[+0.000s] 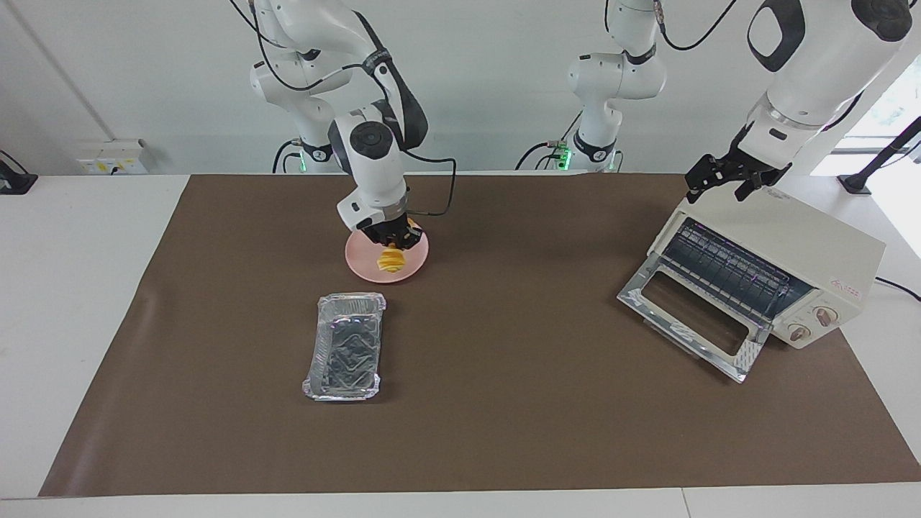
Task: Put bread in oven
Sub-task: 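Grasp the bread slices with the right gripper and lift them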
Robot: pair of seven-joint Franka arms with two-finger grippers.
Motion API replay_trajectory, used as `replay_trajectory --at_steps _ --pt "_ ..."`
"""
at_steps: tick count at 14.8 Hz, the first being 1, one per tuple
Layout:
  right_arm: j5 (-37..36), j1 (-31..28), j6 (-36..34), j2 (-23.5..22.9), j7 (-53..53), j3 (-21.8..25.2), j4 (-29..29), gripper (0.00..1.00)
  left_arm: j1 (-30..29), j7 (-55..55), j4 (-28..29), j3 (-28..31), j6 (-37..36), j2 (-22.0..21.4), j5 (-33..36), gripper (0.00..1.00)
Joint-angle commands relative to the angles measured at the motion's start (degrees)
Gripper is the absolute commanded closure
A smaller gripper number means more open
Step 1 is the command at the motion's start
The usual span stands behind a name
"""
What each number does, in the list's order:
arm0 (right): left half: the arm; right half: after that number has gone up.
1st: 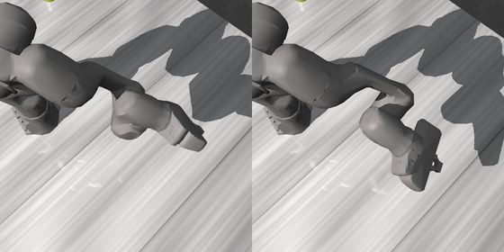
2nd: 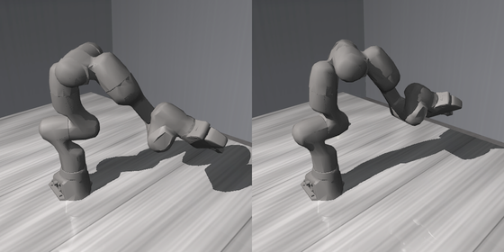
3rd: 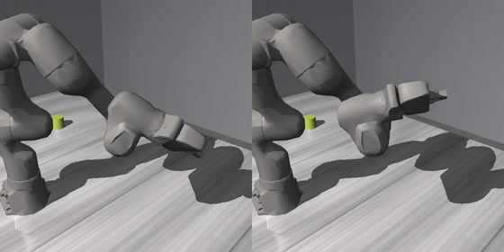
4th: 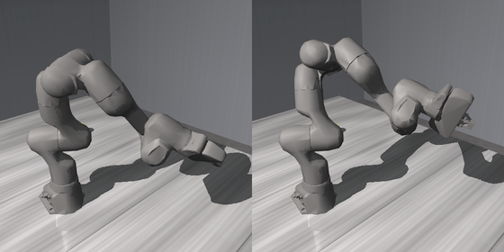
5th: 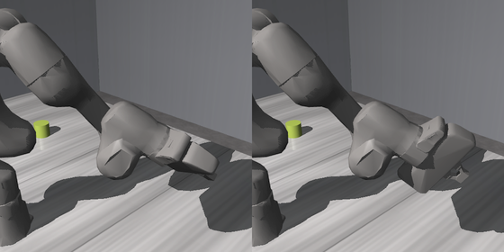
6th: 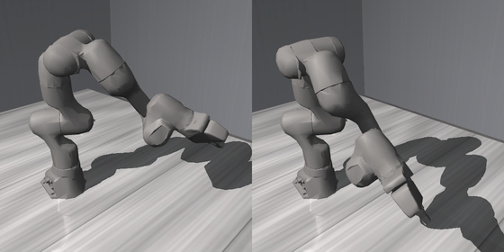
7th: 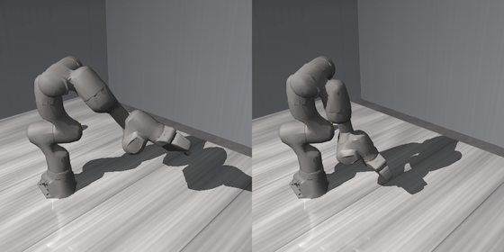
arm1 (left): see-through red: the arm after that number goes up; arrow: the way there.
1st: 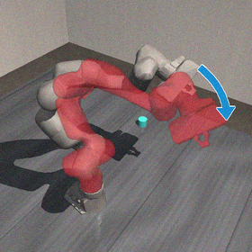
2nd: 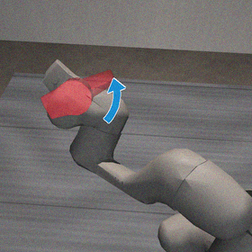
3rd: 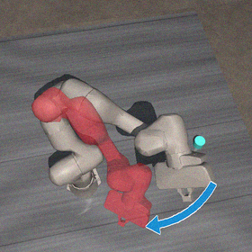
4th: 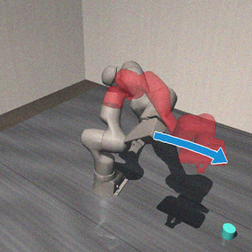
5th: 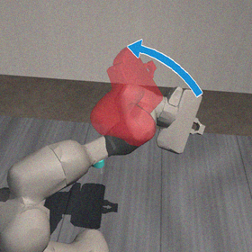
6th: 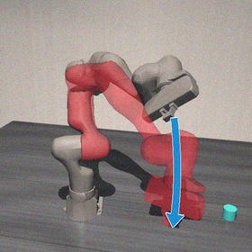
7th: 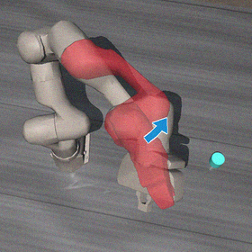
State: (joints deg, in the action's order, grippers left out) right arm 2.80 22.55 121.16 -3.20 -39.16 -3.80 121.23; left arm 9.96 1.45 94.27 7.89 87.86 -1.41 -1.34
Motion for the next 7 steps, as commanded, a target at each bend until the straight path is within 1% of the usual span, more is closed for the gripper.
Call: replay_trajectory --at_steps 1,2,4,5,7 --pt "0.63 -4.16 -7.93 -5.66 8.18 0.02 -13.52 1.00 -0.38 -0.14 -0.31 -0.25 -0.58 -0.26 0.99 0.00" --pt "1.07 -6.35 -9.44 -7.07 12.84 0.02 -16.96 1.00 -0.38 -0.14 -0.31 -0.25 -0.58 -0.35 0.99 0.00" --pt "2.99 -10.93 -10.33 -9.44 21.19 0.02 -22.07 1.00 -0.38 -0.14 -0.31 -0.25 -0.58 -0.35 0.99 0.00" --pt "3.18 -12.25 -11.29 -11.02 23.32 0.02 -24.62 1.00 -0.38 -0.14 -0.31 -0.25 -0.58 -0.35 0.99 0.00" --pt "3.27 -12.70 -14.18 -16.46 24.66 0.11 -31.72 1.00 -0.38 -0.14 -0.31 -0.25 -0.58 -0.26 0.99 0.00"
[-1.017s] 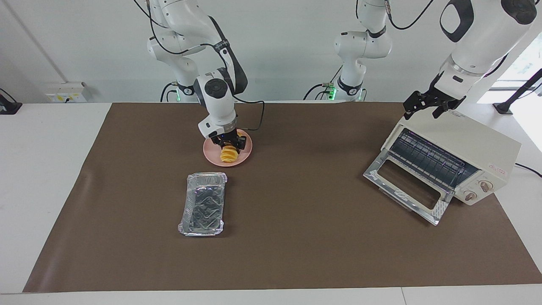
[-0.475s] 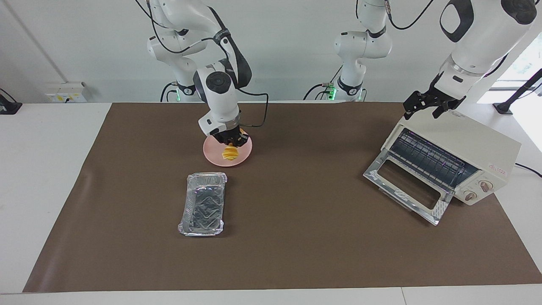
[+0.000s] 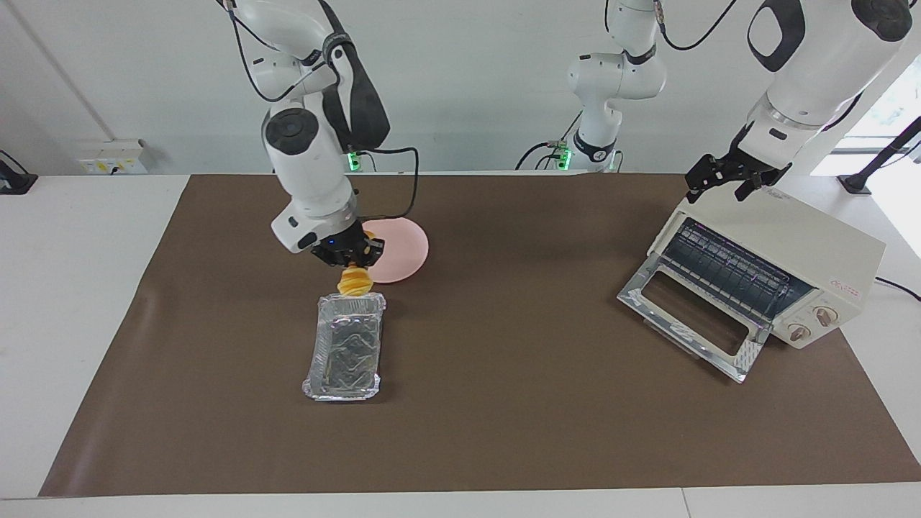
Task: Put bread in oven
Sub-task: 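Lower the bread into the foil tray and open the right gripper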
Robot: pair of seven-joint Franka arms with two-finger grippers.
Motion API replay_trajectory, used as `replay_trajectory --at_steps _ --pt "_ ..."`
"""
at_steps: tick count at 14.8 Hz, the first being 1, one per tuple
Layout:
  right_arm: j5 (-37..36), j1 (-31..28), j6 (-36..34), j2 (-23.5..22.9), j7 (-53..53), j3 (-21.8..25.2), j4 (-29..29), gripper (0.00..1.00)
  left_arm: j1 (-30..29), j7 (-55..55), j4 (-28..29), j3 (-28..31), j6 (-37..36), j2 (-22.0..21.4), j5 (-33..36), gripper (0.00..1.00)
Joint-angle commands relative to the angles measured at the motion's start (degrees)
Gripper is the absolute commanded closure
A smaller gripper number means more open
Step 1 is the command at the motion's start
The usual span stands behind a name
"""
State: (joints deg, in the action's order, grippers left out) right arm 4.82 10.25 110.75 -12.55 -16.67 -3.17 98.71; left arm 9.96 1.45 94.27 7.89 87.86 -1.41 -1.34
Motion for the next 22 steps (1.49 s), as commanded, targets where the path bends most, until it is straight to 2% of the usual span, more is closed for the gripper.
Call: replay_trajectory --at_steps 1,4,8,15,18,21,22 --pt "0.63 -0.41 -5.79 -10.44 2.26 -0.43 -13.07 1.00 -0.38 -0.14 -0.31 -0.25 -0.58 -0.26 0.99 0.00" --pt "0.01 -1.72 -6.87 -17.84 3.65 -0.17 -20.38 1.00 -0.38 -0.14 -0.31 -0.25 -0.58 -0.26 0.99 0.00" --pt "-0.16 -2.87 -3.53 -22.68 7.27 -0.08 -22.77 1.00 -0.38 -0.14 -0.31 -0.25 -0.58 -0.26 0.99 0.00" --pt "-2.89 -1.99 1.21 -25.94 7.27 -0.08 -22.51 1.00 -0.38 -0.14 -0.31 -0.25 -0.58 -0.26 0.99 0.00" --pt "-2.54 -1.38 4.81 -25.95 7.18 -0.08 -21.37 1.00 -0.38 -0.14 -0.31 -0.25 -0.58 -0.26 0.99 0.00" --pt "-2.62 -1.29 4.91 -25.77 6.83 -0.08 -21.02 1.00 -0.38 -0.14 -0.31 -0.25 -0.58 -0.26 0.99 0.00" --pt "-2.62 -1.38 4.91 -25.68 6.83 -0.08 -20.84 0.93 -0.38 -0.14 -0.31 -0.25 -0.58 -0.26 0.99 0.00"
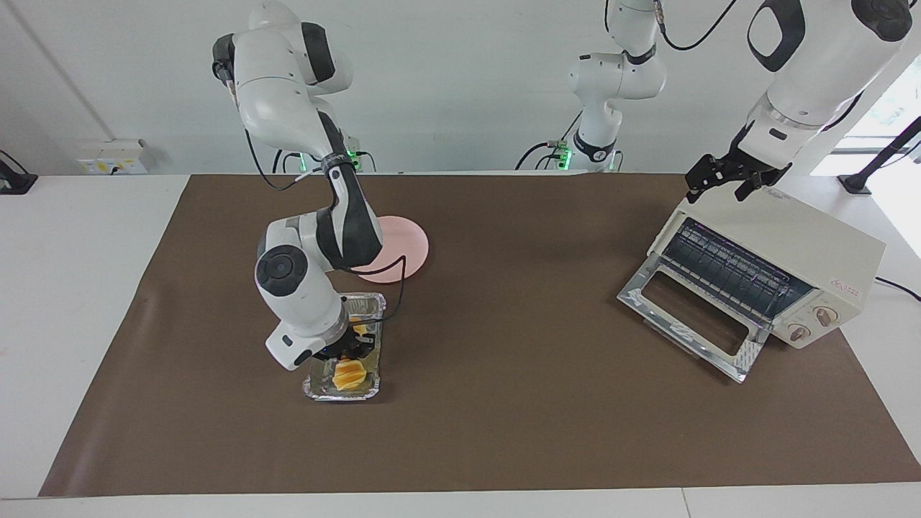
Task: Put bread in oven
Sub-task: 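Lower the bread into the foil tray and open the right gripper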
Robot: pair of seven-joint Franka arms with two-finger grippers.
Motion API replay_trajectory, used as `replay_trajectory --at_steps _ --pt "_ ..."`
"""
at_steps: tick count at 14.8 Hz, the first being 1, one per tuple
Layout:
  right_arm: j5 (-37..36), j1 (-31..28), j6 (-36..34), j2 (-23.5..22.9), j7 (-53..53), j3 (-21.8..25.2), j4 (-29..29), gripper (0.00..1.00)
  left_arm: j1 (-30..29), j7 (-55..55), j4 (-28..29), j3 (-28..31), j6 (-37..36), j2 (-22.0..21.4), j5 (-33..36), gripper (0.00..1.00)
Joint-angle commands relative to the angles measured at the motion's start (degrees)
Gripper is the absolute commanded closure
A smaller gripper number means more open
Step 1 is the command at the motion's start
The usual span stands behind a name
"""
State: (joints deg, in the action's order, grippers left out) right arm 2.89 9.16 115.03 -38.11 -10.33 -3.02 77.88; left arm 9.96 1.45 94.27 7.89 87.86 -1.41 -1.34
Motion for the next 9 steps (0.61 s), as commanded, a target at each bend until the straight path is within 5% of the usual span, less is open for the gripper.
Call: replay_trajectory --at_steps 1,2,9 --pt "-0.61 -0.28 0.81 -0.13 0.40 -0.23 0.42 0.26 -0.38 -0.14 -0.31 -0.25 -0.58 -0.35 0.99 0.00" --pt "-0.61 -0.45 1.08 -0.04 0.31 -0.32 0.95 0.00 -0.38 -0.14 -0.31 -0.25 -0.58 -0.26 0.99 0.00" --pt "-0.25 -0.98 -1.20 1.63 0.31 -0.32 0.96 0.00 -0.38 -0.14 -0.31 -0.25 -0.58 -0.35 0.99 0.00"
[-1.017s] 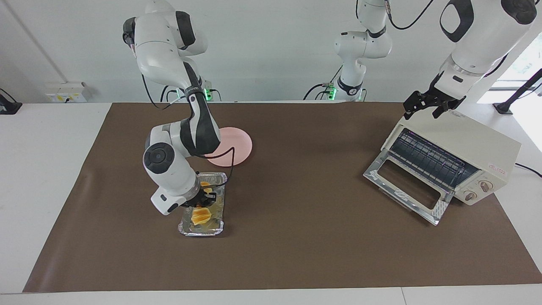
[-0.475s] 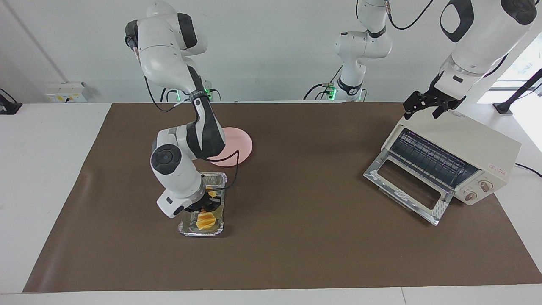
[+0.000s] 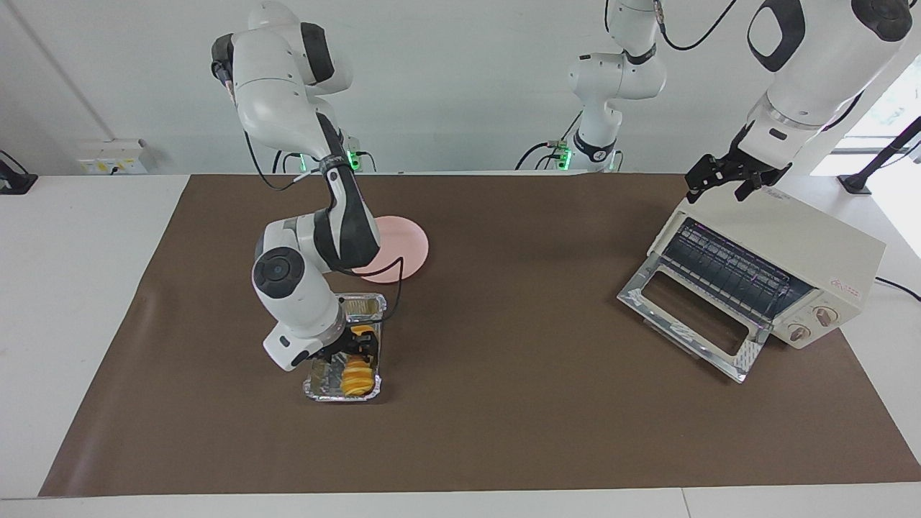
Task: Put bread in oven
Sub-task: 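Lower the bread into the foil tray and open the right gripper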
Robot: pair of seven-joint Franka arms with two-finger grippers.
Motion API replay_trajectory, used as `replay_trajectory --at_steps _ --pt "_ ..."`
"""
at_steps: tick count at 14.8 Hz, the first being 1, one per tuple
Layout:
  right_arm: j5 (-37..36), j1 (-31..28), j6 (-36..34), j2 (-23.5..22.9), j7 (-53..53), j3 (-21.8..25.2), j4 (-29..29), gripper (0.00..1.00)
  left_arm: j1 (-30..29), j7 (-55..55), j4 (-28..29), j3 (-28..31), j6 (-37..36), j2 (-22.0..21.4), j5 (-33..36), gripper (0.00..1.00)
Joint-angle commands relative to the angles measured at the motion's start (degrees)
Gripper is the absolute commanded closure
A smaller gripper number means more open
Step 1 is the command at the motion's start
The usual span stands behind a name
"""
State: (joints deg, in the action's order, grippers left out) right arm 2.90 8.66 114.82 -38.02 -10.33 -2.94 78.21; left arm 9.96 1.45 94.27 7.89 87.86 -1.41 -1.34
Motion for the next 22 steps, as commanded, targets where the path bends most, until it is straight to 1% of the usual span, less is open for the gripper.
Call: replay_trajectory --at_steps 1,3,8,9,11,13,15,16,18,19,20,22 --pt "-0.09 -0.58 -2.31 1.80 0.31 -0.40 0.19 0.00 -0.38 -0.14 -0.31 -0.25 -0.58 -0.35 0.99 0.00" --pt "0.18 -1.28 -4.16 3.21 0.40 -0.40 -0.16 0.00 -0.38 -0.14 -0.31 -0.25 -0.58 -0.26 0.99 0.00" --pt "-0.88 -3.13 -5.66 4.35 1.45 -0.40 0.01 0.00 -0.38 -0.14 -0.31 -0.25 -0.58 -0.35 0.99 0.00" --pt "-0.88 -3.39 -4.79 4.27 3.11 -0.31 1.05 0.00 -0.38 -0.14 -0.31 -0.25 -0.58 -0.26 0.99 0.00" --pt "-1.40 -3.48 -1.90 5.05 4.88 -0.23 5.00 0.00 -0.38 -0.14 -0.31 -0.25 -0.58 -0.26 0.99 0.00" --pt "-4.64 -3.48 2.23 6.63 5.84 0.12 9.75 0.00 -0.38 -0.14 -0.31 -0.25 -0.58 -0.26 0.99 0.00" --pt "-5.80 -3.91 3.83 7.25 8.12 0.21 12.22 0.01 -0.38 -0.14 -0.31 -0.25 -0.58 -0.26 0.99 0.00" --pt "-5.80 -4.09 4.70 7.51 8.31 0.30 13.18 0.06 -0.38 -0.14 -0.31 -0.25 -0.58 -0.26 0.99 0.00" --pt "-5.80 -4.01 6.55 7.87 7.96 0.21 14.86 0.33 -0.38 -0.14 -0.31 -0.25 -0.58 -0.26 0.99 0.00" --pt "-5.71 -4.01 6.47 7.87 7.87 0.21 14.78 0.79 -0.38 -0.14 -0.31 -0.25 -0.58 -0.26 0.99 0.00" --pt "-5.62 -4.01 6.47 7.87 7.61 0.21 14.78 1.00 -0.38 -0.14 -0.31 -0.25 -0.58 -0.35 0.99 0.00" --pt "-5.54 -3.48 6.56 7.87 4.89 0.13 14.51 1.00 -0.38 -0.14 -0.31 -0.25 -0.58 -0.26 0.99 0.00"
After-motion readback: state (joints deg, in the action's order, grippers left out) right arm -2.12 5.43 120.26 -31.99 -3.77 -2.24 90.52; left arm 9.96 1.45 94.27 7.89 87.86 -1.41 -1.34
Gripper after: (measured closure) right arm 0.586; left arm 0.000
